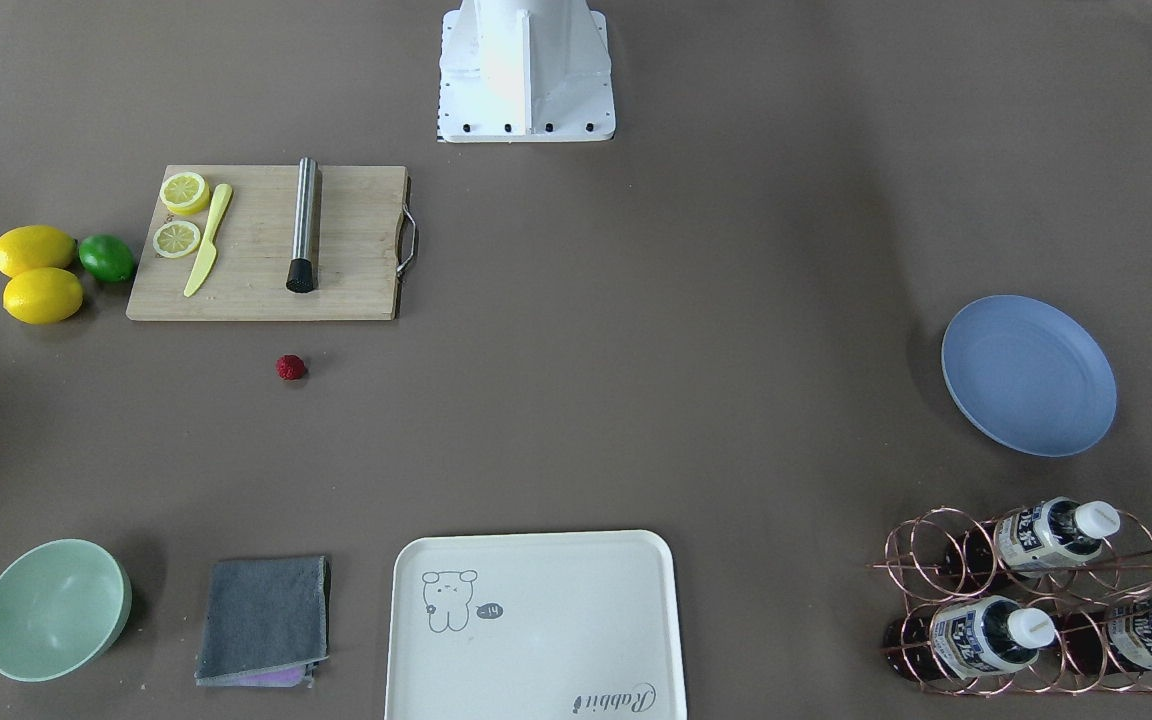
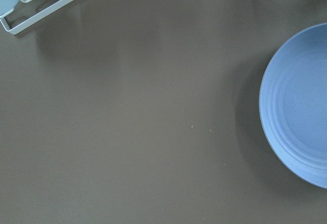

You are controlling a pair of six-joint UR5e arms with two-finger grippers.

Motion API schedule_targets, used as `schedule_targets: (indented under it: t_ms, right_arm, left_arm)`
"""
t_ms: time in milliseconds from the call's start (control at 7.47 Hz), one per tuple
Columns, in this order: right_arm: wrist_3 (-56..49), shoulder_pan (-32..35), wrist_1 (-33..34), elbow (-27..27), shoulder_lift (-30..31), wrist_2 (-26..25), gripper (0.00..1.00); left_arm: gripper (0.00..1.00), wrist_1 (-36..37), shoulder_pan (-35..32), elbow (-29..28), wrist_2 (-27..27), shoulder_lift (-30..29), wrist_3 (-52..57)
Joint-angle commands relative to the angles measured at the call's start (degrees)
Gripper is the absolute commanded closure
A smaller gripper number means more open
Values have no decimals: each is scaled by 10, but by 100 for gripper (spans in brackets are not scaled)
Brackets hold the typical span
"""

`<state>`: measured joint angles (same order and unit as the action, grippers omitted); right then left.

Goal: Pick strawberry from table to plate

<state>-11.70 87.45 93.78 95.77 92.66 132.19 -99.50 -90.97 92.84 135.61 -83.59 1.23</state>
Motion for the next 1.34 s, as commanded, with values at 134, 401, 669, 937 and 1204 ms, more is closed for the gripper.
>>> schedule_targets:
  t_ms: [134, 401, 669, 937, 1204]
  right_arm:
    - [-1, 0, 0, 0, 1, 0, 0]
    - [0, 0, 0, 0, 1, 0, 0]
    - [0, 0, 0, -2, 0, 0, 0]
    - [0, 0, 0, -3, 0, 0, 0]
    - [-1, 0, 0, -3, 0, 0, 0]
  left_arm:
    - [2, 0, 0, 5, 0, 2, 1]
    - [1, -1, 0, 4, -1, -1, 3]
    - [1, -1, 0, 3, -4, -4, 0]
    - [1, -1, 0, 4, 0, -2, -1]
    - [2, 2, 1, 24, 2, -2, 0]
